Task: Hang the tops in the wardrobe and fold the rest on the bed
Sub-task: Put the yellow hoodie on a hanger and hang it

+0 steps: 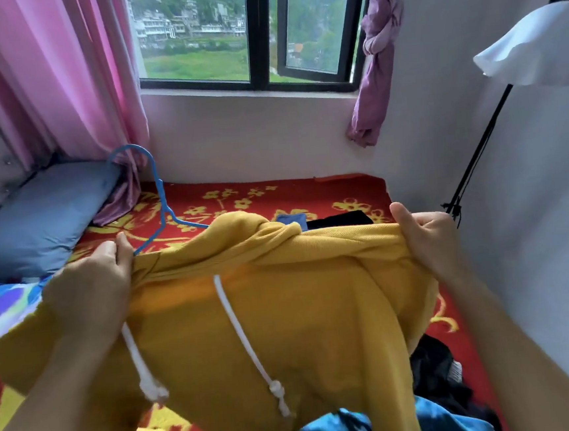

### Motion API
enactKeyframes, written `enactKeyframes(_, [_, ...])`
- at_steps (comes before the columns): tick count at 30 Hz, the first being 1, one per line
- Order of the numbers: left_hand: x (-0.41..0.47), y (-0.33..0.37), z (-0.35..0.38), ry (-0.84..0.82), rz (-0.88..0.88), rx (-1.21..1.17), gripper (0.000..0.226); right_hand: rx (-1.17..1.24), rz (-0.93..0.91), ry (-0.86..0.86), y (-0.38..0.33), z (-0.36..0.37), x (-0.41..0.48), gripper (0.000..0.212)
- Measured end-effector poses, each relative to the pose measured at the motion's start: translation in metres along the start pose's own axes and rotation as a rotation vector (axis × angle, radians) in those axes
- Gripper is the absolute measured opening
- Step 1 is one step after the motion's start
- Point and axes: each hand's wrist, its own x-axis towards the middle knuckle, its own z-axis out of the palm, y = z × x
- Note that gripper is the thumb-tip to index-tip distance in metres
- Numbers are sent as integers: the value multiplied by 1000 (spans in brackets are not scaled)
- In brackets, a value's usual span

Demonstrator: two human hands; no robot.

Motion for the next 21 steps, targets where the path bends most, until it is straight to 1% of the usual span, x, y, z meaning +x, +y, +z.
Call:
enactKeyframes(1, [2,-3,1,15,-27,1,57,1,-6,-102,-3,-3,1,66])
enactKeyframes(2, [6,-5,1,27,-48,-5,61,-20,-11,-250,-7,-7,1,70])
enactKeyframes(4, [12,-6,-2,51,-69,-28,65,-112,4,-616,-9,-13,-3,73])
enactKeyframes(5, [15,-3,-4,58,-62,-37,65,-199,5,-763,-6,-13,-7,69])
enactKeyframes(6, [17,0,-6,67,-45,-42,63,-316,-16,-824,-4,-10,-10,61])
enactKeyframes(7, [18,3,-8,83,-26,-39,61,-449,-99,-801,1,-6,-12,49])
enactKeyframes(8, [19,6,-10,93,-6,-37,59,-483,-184,-704,4,-1,-12,30])
enactKeyframes(9, [19,7,-11,97,15,-36,58,-379,-178,-601,6,2,-11,10])
enactKeyframes(10, [20,7,-12,94,30,-39,58,-178,-95,-513,5,1,-8,12])
enactKeyframes(11, [20,6,-12,84,51,-43,59,57,38,-428,1,-3,-4,26])
enactKeyframes(12, [20,4,-13,75,76,-37,60,293,188,-381,-4,-8,2,29])
enactKeyframes(13, [19,1,-11,68,100,-26,61,471,289,-374,-7,-13,8,17])
enactKeyframes(14, [19,-1,-9,43,119,-18,62,579,349,-422,-17,-20,13,10])
enactKeyframes(16, [18,-8,-2,-43,88,0,62,602,407,-623,-33,-25,20,38])
enactKeyframes(17, [18,-11,0,-78,49,13,64,600,401,-693,-38,-26,25,45])
enactKeyframes(18, [19,-13,1,-120,-2,23,66,580,406,-732,-45,-27,27,47])
enactKeyframes(19, [20,-13,2,-146,-26,22,66,555,397,-742,-46,-27,32,39])
enactKeyframes(20, [20,-10,-3,-148,-27,3,65,528,384,-712,-50,-25,37,25])
enactKeyframes(21, [21,-9,-5,-123,-13,-22,65,516,362,-638,-49,-24,44,13])
